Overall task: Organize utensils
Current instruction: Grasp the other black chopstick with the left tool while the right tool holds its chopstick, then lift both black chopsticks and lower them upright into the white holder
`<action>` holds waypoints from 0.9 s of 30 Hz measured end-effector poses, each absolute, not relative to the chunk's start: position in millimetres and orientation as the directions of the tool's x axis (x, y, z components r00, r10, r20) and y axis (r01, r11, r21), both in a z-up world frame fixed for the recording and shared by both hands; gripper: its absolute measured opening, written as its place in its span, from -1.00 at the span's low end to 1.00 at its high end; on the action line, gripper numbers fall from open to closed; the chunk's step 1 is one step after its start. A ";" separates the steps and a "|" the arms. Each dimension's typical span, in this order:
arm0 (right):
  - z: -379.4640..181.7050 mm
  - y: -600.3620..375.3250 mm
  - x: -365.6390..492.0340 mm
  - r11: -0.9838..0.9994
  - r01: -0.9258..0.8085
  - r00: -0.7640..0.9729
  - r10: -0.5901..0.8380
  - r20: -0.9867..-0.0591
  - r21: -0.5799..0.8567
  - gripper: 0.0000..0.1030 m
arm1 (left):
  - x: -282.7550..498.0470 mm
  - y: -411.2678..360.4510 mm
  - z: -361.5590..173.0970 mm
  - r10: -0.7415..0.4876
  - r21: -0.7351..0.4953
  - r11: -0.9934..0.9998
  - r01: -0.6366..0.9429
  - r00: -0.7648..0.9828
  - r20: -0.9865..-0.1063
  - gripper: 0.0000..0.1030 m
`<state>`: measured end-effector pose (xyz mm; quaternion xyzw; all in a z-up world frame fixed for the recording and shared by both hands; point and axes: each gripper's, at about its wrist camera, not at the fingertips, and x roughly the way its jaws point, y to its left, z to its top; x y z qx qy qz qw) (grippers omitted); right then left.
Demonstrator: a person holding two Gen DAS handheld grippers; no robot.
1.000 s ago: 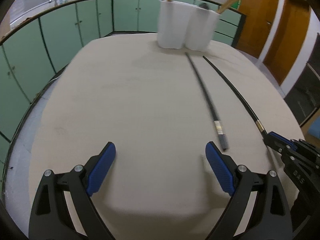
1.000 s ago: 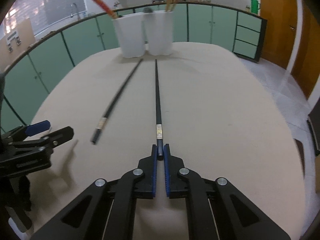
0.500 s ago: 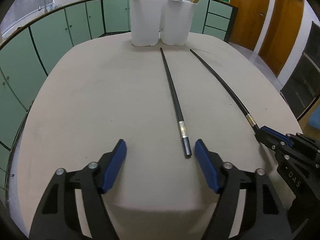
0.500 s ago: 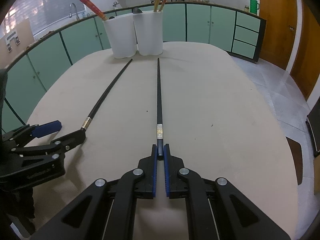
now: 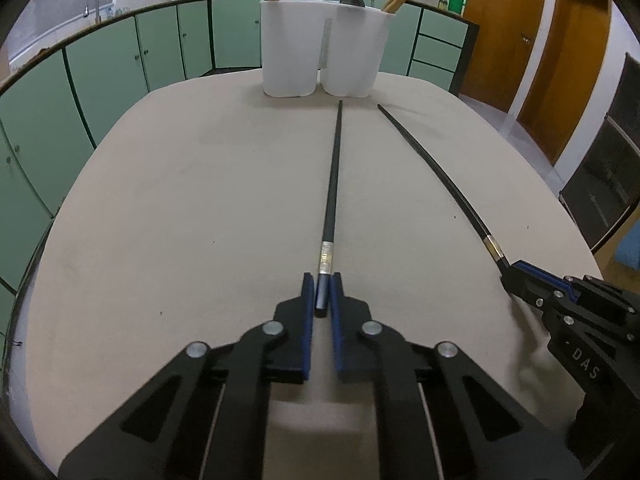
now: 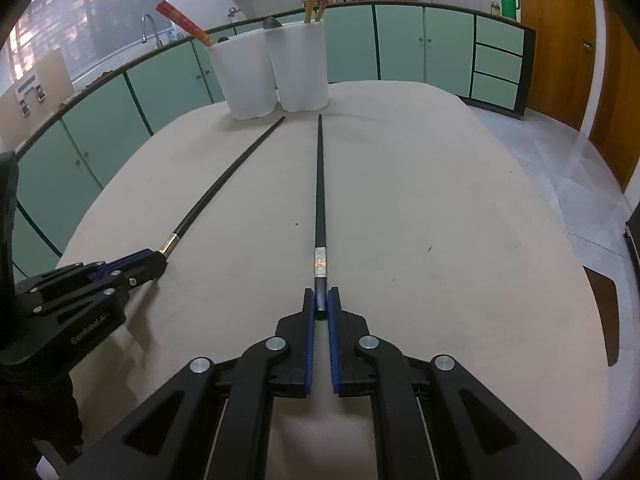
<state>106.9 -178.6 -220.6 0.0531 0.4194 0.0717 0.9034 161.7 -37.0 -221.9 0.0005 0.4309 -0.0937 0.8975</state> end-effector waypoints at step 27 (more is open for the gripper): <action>-138.1 -198.2 91.8 0.981 -0.137 0.776 0.193 -0.600 0.139 -0.88 | 139.9 -11.7 -114.8 -0.179 -0.017 0.977 0.213 0.773 -0.609 -0.89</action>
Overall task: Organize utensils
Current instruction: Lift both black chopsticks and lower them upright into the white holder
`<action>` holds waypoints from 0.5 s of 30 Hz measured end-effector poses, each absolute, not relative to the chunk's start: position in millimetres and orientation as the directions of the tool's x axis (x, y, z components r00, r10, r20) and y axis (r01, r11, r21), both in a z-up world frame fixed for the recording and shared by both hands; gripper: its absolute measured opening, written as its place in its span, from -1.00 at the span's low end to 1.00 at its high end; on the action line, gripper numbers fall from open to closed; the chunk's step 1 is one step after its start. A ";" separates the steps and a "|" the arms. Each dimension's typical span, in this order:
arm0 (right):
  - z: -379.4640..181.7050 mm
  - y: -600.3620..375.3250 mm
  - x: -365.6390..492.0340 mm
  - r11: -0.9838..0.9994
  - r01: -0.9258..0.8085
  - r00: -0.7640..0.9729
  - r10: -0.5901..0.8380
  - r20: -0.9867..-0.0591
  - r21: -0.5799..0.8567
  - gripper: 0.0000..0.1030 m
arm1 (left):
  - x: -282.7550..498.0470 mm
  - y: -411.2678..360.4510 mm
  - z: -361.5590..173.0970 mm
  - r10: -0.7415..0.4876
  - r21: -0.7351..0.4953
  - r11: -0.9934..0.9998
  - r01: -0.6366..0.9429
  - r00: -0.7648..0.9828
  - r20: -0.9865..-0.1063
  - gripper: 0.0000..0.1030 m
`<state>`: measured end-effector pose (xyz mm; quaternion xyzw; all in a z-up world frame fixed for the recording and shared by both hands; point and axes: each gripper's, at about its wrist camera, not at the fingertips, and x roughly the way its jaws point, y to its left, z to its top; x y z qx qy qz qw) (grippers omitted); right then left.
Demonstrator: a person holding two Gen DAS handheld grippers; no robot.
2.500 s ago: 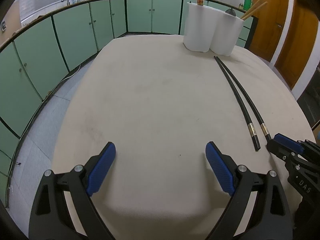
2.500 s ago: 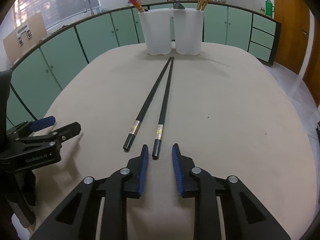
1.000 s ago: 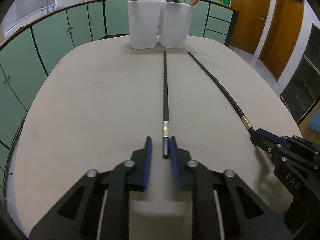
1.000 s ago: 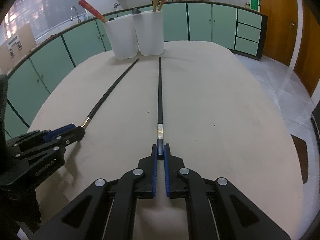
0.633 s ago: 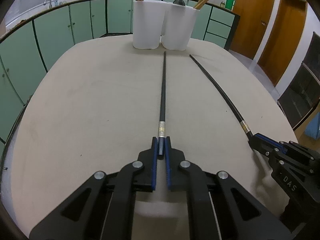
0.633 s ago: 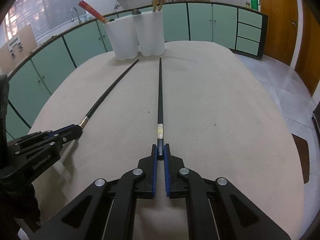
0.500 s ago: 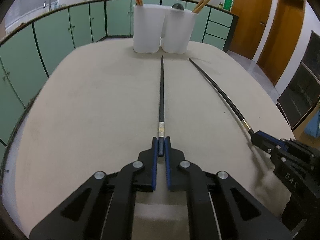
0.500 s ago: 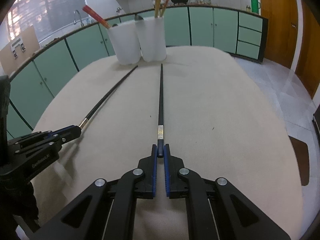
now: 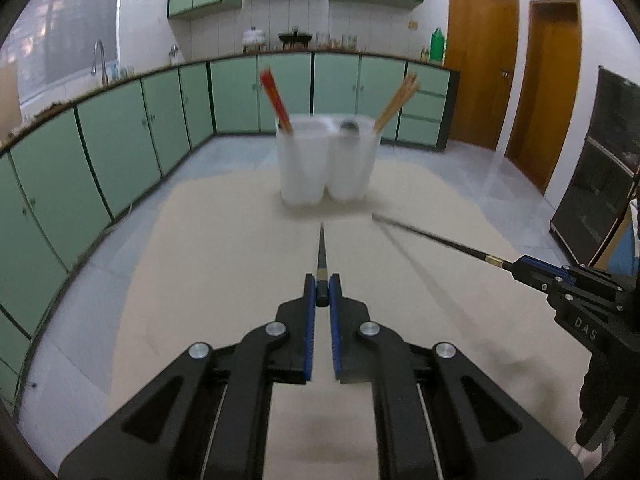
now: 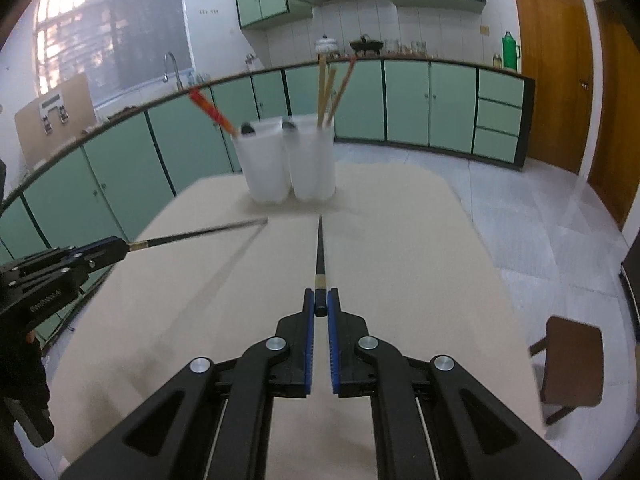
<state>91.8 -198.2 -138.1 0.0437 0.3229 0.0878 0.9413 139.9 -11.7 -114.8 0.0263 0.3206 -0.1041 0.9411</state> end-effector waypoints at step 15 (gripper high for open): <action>-50.9 -203.7 116.3 0.965 -0.247 0.814 0.259 -0.519 0.094 -0.88 | 152.4 -12.9 -50.5 -0.263 -0.022 0.956 0.293 0.818 -0.511 -0.89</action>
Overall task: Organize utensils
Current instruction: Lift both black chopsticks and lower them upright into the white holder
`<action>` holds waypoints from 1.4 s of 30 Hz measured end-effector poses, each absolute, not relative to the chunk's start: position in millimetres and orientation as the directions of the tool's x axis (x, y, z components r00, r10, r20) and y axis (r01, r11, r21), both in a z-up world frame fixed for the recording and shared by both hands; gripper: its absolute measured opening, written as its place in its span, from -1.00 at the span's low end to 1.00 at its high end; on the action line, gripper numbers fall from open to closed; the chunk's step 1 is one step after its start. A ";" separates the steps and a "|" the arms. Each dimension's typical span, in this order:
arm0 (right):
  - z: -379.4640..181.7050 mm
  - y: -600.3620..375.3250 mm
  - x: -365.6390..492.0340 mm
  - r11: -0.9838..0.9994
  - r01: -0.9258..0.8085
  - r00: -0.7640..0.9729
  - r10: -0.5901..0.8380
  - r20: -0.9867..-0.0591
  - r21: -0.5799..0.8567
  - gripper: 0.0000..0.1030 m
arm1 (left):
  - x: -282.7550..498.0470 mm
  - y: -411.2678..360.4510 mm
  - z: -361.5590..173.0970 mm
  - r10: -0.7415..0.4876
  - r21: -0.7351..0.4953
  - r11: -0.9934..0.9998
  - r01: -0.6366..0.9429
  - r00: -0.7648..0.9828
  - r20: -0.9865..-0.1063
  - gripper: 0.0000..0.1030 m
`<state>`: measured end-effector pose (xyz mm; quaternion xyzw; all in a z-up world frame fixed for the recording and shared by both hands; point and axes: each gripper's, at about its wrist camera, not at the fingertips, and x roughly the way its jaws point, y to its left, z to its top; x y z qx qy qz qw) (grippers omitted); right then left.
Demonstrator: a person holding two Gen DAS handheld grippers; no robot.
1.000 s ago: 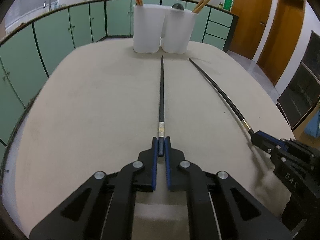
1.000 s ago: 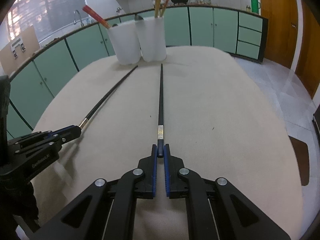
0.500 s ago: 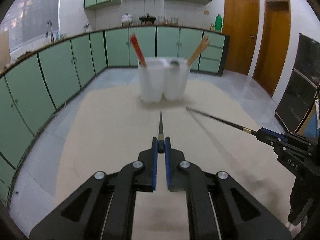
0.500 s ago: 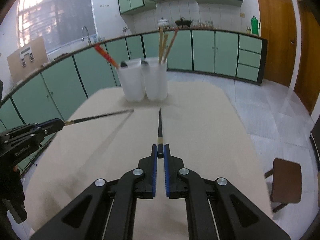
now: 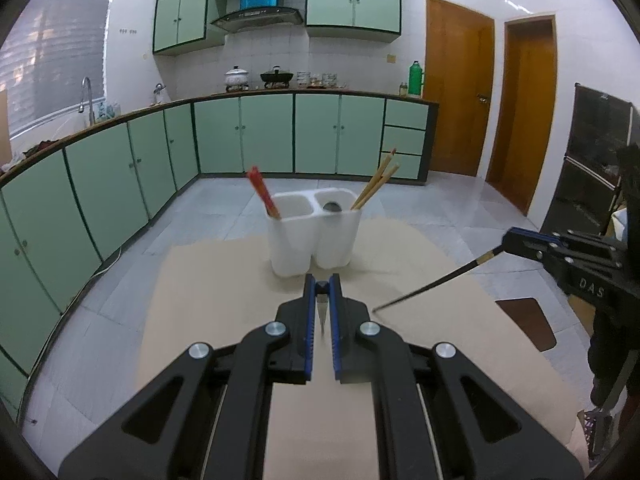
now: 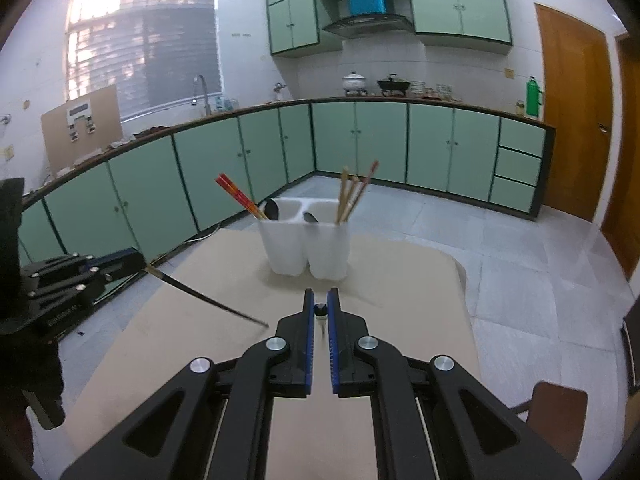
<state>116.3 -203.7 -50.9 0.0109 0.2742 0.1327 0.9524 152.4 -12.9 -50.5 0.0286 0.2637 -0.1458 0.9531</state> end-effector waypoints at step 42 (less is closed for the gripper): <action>54.9 -182.4 337.0 0.959 -0.275 0.890 0.283 -0.359 0.072 -0.88 | 350.2 -56.4 18.0 -0.272 0.064 0.950 0.306 0.910 -0.315 -0.89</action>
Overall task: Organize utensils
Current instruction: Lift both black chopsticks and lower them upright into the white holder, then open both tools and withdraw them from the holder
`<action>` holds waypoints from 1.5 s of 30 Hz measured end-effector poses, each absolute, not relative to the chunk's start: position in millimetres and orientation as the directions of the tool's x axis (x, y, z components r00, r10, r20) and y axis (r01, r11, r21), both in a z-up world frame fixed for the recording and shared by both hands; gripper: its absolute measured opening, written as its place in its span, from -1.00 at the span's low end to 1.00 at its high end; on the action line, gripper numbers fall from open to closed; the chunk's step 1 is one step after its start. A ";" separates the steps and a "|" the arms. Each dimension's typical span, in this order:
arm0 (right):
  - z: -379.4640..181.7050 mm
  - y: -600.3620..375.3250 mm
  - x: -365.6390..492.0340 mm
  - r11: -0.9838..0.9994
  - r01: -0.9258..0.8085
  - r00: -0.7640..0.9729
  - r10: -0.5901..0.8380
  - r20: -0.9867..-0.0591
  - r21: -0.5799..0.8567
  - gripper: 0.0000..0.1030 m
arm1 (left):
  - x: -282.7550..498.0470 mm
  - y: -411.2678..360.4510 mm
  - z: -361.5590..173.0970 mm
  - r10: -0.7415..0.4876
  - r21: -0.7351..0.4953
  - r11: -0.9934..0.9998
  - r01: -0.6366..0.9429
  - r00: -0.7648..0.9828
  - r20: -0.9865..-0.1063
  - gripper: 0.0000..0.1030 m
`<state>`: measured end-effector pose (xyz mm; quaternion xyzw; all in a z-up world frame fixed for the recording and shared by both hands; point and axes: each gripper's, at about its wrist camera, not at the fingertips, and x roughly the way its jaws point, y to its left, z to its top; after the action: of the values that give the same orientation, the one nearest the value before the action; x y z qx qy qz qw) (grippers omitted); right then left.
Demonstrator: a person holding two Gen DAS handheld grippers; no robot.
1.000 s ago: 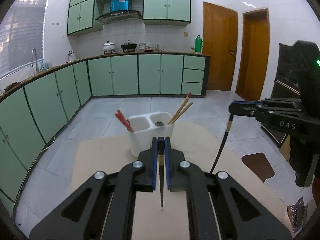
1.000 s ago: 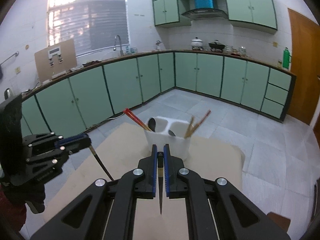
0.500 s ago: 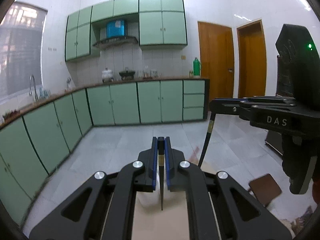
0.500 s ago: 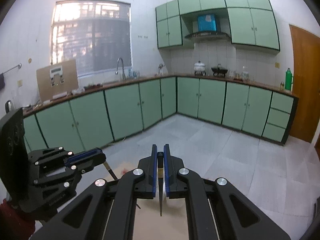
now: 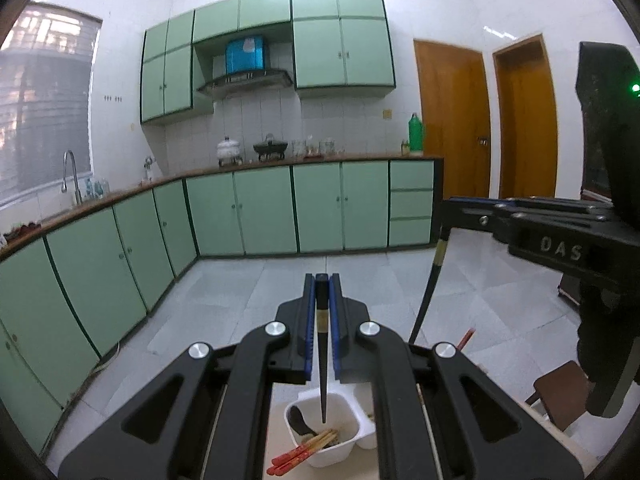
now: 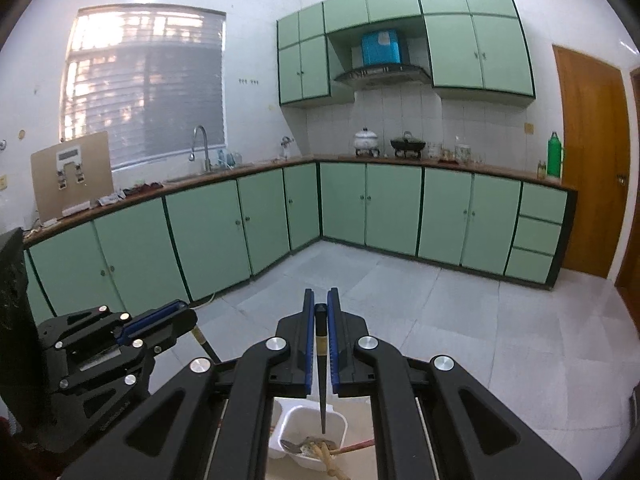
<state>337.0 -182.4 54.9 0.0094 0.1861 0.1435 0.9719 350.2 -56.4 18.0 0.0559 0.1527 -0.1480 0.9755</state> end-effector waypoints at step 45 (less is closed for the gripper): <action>10.6 -222.9 162.9 0.983 -0.163 0.909 0.181 -0.375 0.080 0.76 | 183.3 4.7 9.6 -0.169 -0.027 0.985 0.170 0.926 -0.339 0.70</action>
<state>162.9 -222.9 10.6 0.0236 0.1942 0.0882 0.9767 183.3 4.7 9.6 0.0016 0.1725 -0.0864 0.9812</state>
